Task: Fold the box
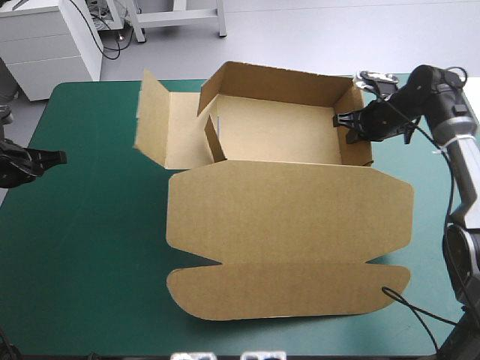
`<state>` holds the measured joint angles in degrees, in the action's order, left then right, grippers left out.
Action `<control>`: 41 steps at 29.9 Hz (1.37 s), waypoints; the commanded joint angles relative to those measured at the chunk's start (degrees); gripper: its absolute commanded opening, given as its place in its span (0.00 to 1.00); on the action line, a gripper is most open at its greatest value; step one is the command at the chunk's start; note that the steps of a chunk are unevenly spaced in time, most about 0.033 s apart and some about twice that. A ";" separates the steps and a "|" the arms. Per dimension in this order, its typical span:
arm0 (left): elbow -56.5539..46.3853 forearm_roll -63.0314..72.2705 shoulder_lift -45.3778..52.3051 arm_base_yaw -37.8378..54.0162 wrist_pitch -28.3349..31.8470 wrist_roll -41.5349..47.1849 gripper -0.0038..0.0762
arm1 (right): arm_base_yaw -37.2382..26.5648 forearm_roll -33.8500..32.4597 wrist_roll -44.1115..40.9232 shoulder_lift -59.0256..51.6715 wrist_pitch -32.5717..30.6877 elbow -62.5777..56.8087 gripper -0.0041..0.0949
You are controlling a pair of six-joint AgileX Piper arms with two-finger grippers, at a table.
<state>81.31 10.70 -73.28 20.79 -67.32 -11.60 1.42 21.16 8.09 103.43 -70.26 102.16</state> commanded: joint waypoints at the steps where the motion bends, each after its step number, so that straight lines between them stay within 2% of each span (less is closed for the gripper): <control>1: 1.23 9.40 0.20 2.49 3.83 -0.56 0.04 | -3.58 4.51 2.59 -6.28 -0.65 1.58 0.02; 8: 1.23 34.85 -4.86 2.73 2.41 -8.10 0.04 | -8.83 14.94 6.64 -11.21 -1.10 1.58 0.02; 13: 1.23 42.75 -6.93 -0.09 0.03 -11.48 0.04 | -8.97 19.88 7.68 -12.26 -1.10 1.58 0.02; 22: 1.23 54.43 -6.93 -7.30 0.71 -17.33 0.04 | -4.16 19.87 7.04 -12.37 -1.10 1.58 0.02; 30: 1.23 58.06 -6.93 -8.60 -5.21 -19.66 0.04 | 1.24 14.97 5.02 -12.37 0.98 1.58 0.02; 34: 1.23 57.95 -6.70 -8.68 -6.46 -19.66 0.04 | 2.36 14.61 4.01 -12.37 2.64 1.48 0.02; 41: 1.23 57.95 -4.11 -8.68 -6.46 -19.56 0.04 | 5.09 6.98 0.19 -12.37 4.76 1.48 0.02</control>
<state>81.31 64.33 -80.69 12.41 -70.37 -30.88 5.47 28.03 10.47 94.02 -68.99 102.16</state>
